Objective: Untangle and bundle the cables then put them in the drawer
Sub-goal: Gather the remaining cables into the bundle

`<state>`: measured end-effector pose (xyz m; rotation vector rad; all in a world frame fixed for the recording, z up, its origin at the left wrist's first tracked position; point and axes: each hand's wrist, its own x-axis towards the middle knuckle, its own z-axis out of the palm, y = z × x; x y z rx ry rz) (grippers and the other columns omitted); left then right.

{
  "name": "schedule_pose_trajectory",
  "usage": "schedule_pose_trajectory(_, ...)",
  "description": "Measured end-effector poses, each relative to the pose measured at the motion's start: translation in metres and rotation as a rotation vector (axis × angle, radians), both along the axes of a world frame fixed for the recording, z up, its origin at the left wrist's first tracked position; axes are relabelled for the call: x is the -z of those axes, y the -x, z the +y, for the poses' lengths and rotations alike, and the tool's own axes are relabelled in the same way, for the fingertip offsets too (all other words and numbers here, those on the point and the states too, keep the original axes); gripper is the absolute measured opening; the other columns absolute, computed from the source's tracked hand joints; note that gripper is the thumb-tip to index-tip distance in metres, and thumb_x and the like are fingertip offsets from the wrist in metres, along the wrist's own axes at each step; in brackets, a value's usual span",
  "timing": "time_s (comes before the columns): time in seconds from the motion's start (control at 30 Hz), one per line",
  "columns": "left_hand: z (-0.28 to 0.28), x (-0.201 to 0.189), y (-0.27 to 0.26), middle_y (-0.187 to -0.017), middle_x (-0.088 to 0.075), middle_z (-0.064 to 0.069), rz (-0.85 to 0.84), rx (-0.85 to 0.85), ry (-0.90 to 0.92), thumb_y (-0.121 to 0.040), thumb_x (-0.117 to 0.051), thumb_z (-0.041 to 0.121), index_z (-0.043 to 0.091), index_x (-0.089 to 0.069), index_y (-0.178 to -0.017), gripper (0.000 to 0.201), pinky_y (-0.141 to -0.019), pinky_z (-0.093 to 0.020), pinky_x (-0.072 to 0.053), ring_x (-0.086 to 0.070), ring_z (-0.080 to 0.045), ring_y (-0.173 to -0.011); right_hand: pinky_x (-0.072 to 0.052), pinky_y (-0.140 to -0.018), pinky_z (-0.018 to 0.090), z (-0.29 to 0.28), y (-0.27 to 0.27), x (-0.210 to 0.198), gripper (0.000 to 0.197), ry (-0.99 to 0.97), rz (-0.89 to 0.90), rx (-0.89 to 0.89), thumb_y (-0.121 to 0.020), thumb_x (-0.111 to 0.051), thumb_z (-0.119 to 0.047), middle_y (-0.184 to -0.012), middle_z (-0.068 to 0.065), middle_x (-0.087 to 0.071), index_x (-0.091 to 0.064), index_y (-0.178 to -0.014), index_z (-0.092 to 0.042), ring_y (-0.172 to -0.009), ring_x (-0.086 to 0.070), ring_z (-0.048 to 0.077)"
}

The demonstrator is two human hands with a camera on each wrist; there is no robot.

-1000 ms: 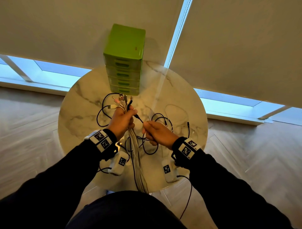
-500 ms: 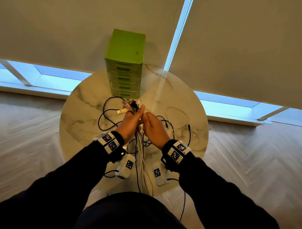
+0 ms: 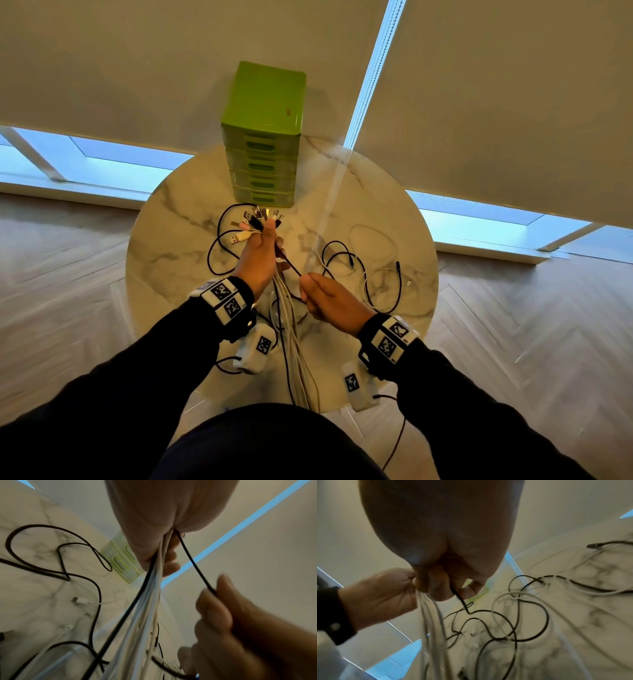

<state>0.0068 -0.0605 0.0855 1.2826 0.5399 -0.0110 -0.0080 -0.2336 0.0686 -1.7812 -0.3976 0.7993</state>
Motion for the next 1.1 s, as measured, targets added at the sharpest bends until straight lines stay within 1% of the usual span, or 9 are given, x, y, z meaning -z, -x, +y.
schedule_pose_trajectory(0.1,0.008,-0.004,-0.002,-0.071,-0.049,-0.001,-0.036,-0.055,0.121,-0.108,-0.035,0.042,0.016,-0.05,-0.089,0.036,-0.062,-0.04,-0.061,-0.058,-0.017,-0.061,-0.039,-0.07,0.018,-0.023,-0.001,0.011,0.039,0.208,-0.185,-0.127,-0.108,-0.033,-0.043,-0.071,-0.009,-0.048,-0.05,-0.082,-0.019,-0.065,-0.044,0.005)
schedule_pose_trajectory(0.23,0.026,-0.021,-0.009,-0.058,-0.034,0.007,-0.118,-0.134,0.167,-0.106,-0.034,0.048,0.022,-0.039,-0.076,0.041,-0.045,-0.024,-0.031,-0.03,-0.008,-0.045,-0.033,-0.078,0.026,-0.046,-0.018,0.028,0.035,0.523,-0.302,-0.286,-0.109,-0.032,-0.04,-0.068,-0.008,-0.049,-0.046,-0.079,-0.029,-0.065,-0.046,0.002)
schedule_pose_trajectory(0.4,0.061,-0.052,-0.014,-0.055,-0.032,0.01,-0.233,-0.13,0.112,-0.107,-0.032,0.048,0.022,-0.04,-0.076,0.041,-0.044,-0.024,-0.02,-0.025,-0.005,-0.044,-0.043,-0.094,0.05,-0.049,-0.053,0.037,0.036,0.597,-0.345,-0.149,-0.108,-0.027,-0.045,-0.089,0.007,-0.06,-0.048,-0.09,-0.022,-0.086,-0.057,0.029)
schedule_pose_trajectory(0.5,0.065,-0.059,-0.01,-0.056,-0.026,0.01,-0.266,-0.048,0.017,-0.108,-0.035,0.041,0.024,-0.035,-0.074,0.038,-0.048,-0.027,-0.016,-0.021,-0.006,-0.047,-0.04,-0.088,0.043,-0.026,-0.079,0.024,0.036,0.664,-0.362,-0.083,-0.106,-0.026,-0.051,-0.099,0.004,-0.064,-0.05,-0.099,-0.025,-0.089,-0.056,0.029)
schedule_pose_trajectory(0.6,0.055,-0.053,0.0,-0.059,-0.026,0.01,-0.23,0.07,-0.029,-0.109,-0.038,0.037,0.025,-0.036,-0.074,0.037,-0.05,-0.027,-0.017,-0.022,-0.007,-0.049,-0.034,-0.068,0.033,0.004,-0.096,0.0,0.033,0.512,-0.412,0.112,-0.107,-0.034,-0.045,-0.074,0.002,-0.055,-0.045,-0.089,-0.02,-0.074,-0.052,0.029)
schedule_pose_trajectory(0.7,0.036,-0.037,0.006,-0.06,-0.025,0.008,-0.125,0.139,-0.05,-0.108,-0.039,0.039,0.024,-0.038,-0.072,0.039,-0.055,-0.033,-0.014,-0.021,-0.01,-0.052,-0.033,-0.06,0.033,0.039,-0.089,-0.029,0.03,0.333,-0.449,0.188,-0.107,-0.038,-0.041,-0.068,-0.005,-0.052,-0.046,-0.089,-0.018,-0.067,-0.049,0.021)
schedule_pose_trajectory(0.9,0.017,-0.022,0.007,-0.065,-0.036,0.002,0.035,0.023,0.047,-0.107,-0.036,0.045,0.017,-0.051,-0.081,0.042,-0.053,-0.029,-0.023,-0.029,-0.01,-0.05,-0.043,-0.068,0.028,0.063,-0.051,-0.044,0.025,0.141,-0.436,0.015,-0.108,-0.036,-0.039,-0.073,-0.013,-0.056,-0.05,-0.099,-0.022,-0.064,-0.053,0.002)
schedule_pose_trajectory(1.03,0.012,-0.026,0.004,-0.062,-0.037,0.002,0.015,-0.054,0.106,-0.107,-0.039,0.041,0.017,-0.051,-0.077,0.041,-0.053,-0.027,-0.029,-0.034,-0.01,-0.051,-0.051,-0.078,0.04,0.056,-0.043,-0.03,0.02,0.1,-0.386,-0.099,-0.107,-0.033,-0.045,-0.085,-0.016,-0.061,-0.051,-0.098,-0.041,-0.074,-0.058,0.01)
schedule_pose_trajectory(1.1,0.011,-0.026,0.002,-0.065,-0.041,0.001,0.006,-0.101,0.089,-0.108,-0.039,0.04,0.017,-0.049,-0.076,0.04,-0.056,-0.028,-0.034,-0.04,-0.011,-0.054,-0.051,-0.08,0.043,0.051,-0.04,-0.026,0.025,0.102,-0.361,-0.14,-0.106,-0.032,-0.049,-0.084,-0.011,-0.06,-0.052,-0.092,-0.04,-0.075,-0.056,0.011)
